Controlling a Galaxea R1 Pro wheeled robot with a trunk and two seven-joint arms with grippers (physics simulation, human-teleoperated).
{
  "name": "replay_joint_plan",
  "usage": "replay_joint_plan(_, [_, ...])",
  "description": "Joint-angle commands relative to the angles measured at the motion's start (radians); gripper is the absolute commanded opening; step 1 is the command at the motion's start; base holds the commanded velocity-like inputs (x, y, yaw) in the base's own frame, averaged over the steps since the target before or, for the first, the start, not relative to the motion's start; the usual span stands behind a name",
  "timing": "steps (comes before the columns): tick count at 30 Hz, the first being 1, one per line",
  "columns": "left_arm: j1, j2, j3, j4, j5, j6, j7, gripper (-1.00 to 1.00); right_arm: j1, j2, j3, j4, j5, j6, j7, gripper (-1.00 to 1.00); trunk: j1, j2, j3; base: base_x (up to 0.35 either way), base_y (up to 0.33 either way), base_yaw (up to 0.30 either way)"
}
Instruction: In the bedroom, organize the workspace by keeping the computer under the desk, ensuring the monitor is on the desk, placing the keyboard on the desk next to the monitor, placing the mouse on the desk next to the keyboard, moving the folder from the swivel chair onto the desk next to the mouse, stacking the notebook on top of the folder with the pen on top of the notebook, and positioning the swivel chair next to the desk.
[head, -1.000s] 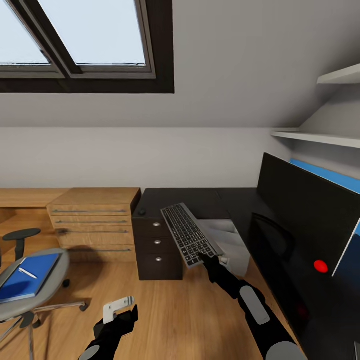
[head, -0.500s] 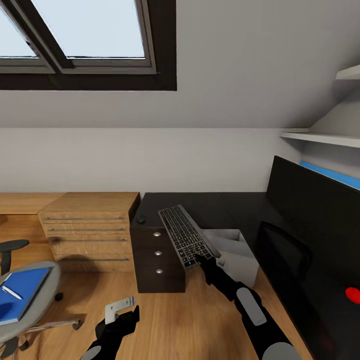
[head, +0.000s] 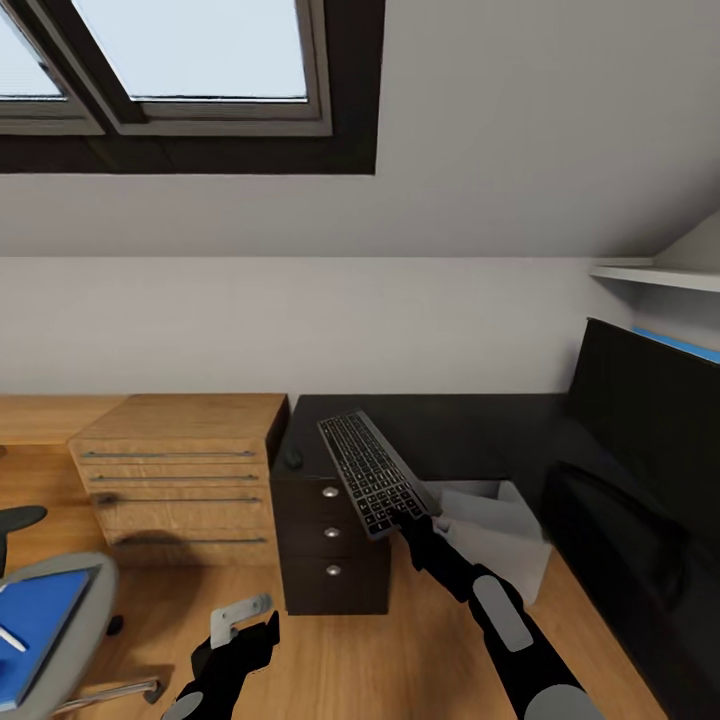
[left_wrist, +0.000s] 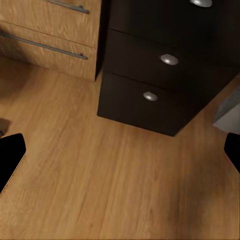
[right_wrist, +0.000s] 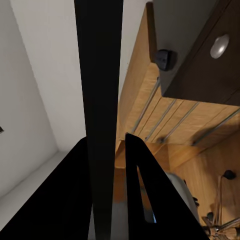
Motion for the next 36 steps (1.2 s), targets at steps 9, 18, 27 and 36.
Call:
replay_joint_plan(9, [-0.001,0.001,-0.002,-0.002,0.007,0.002,0.009,1.0,-0.001,0.001,-0.005,0.0,-0.011,0.01,0.0,-1.0,0.001,-0.001,-0.001,0.301,0.213,0.0])
replay_joint_plan(18, [-0.001,0.001,-0.002,-0.002,0.007,0.002,0.009,1.0,-0.001,0.001,-0.006,0.0,-0.011,0.01,-0.001,-1.0,0.001,-0.001,-0.001,0.166,0.097,0.0])
replay_joint_plan(27, [-0.001,0.001,-0.002,-0.002,0.009,0.003,0.008,1.0,-0.001,0.002,-0.008,0.001,-0.049,0.009,-0.003,-1.0,0.001,-0.001,-0.001,0.155,0.002,0.0])
replay_joint_plan(36, [-0.001,0.001,-0.002,-0.002,0.009,0.003,0.008,1.0,-0.001,0.002,-0.015,0.027,-0.079,-0.029,-0.006,-1.0,0.001,-0.001,-0.001,0.012,0.0,0.0])
